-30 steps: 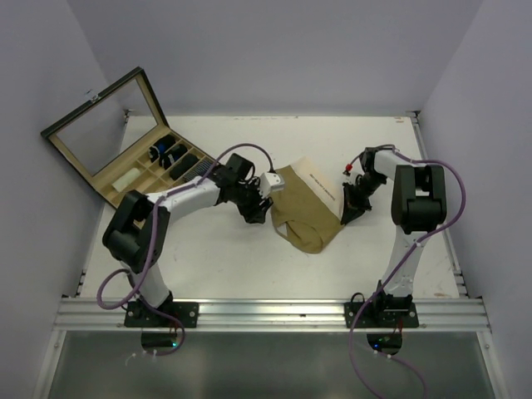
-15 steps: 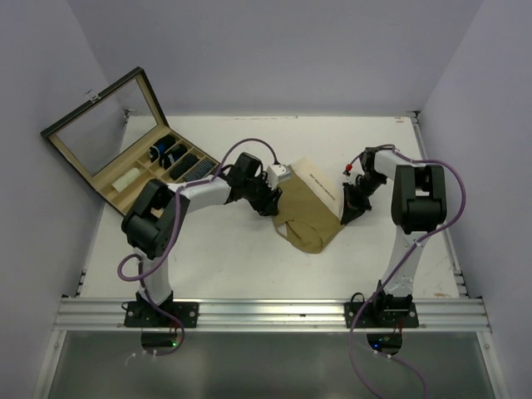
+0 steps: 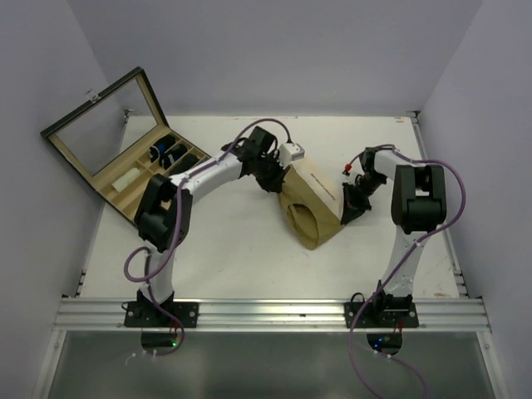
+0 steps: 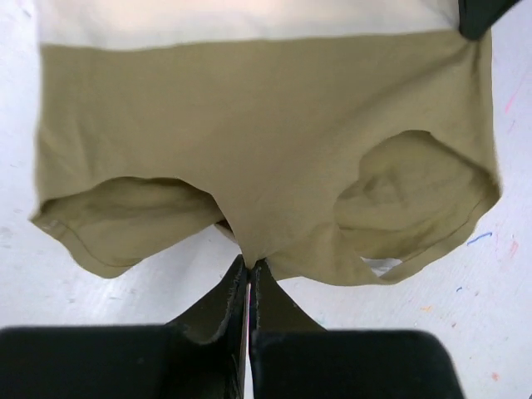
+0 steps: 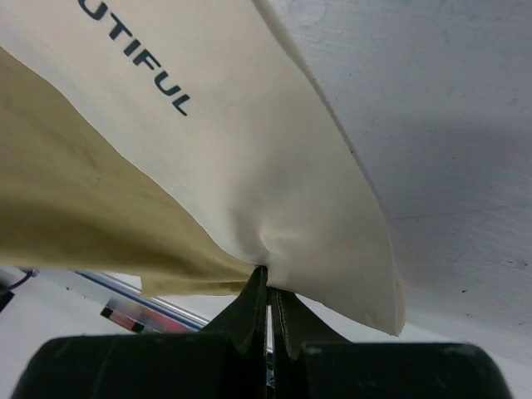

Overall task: Roll the underwear
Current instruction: Flatten the underwear

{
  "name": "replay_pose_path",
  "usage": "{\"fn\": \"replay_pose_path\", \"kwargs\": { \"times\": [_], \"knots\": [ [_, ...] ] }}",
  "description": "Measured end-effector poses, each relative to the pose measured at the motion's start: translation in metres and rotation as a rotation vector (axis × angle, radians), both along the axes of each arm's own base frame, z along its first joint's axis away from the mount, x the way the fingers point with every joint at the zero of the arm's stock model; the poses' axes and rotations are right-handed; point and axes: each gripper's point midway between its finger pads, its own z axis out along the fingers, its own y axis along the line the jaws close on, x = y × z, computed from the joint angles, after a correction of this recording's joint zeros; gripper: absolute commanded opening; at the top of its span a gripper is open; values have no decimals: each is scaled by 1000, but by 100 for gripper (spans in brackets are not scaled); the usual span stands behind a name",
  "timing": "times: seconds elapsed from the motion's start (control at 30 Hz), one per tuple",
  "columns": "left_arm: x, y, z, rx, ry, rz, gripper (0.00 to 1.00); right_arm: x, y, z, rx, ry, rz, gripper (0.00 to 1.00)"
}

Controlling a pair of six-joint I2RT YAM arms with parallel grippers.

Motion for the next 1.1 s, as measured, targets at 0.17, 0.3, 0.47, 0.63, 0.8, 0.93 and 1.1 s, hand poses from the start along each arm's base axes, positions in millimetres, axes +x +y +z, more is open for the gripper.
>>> {"fn": "replay_pose_path", "kwargs": {
  "times": [0.17,0.3,0.47,0.63,0.8,0.93,1.1],
  "knots": [
    [2,-21,34,80,-30,-26,0,0,0,0,4,-4,8,0],
    [-26,-43,17,156,30,-108,12,0,0,0,6,-6,12,0],
    [-57,-56,-41,252,123,-196,14,0,0,0,6,-7,15,0],
    [-52,-65,-54,250,97,-203,1,0,0,0,6,-7,15,0],
    [-32,-76,-52,241,18,-205,44,1,0,0,6,-7,15,0],
    [-23,-76,-51,252,-47,-203,45,1,0,0,6,-8,15,0],
    [-28,-34,-36,215,-32,-147,42,2,0,0,4,-12,16,0]
  ]
}}
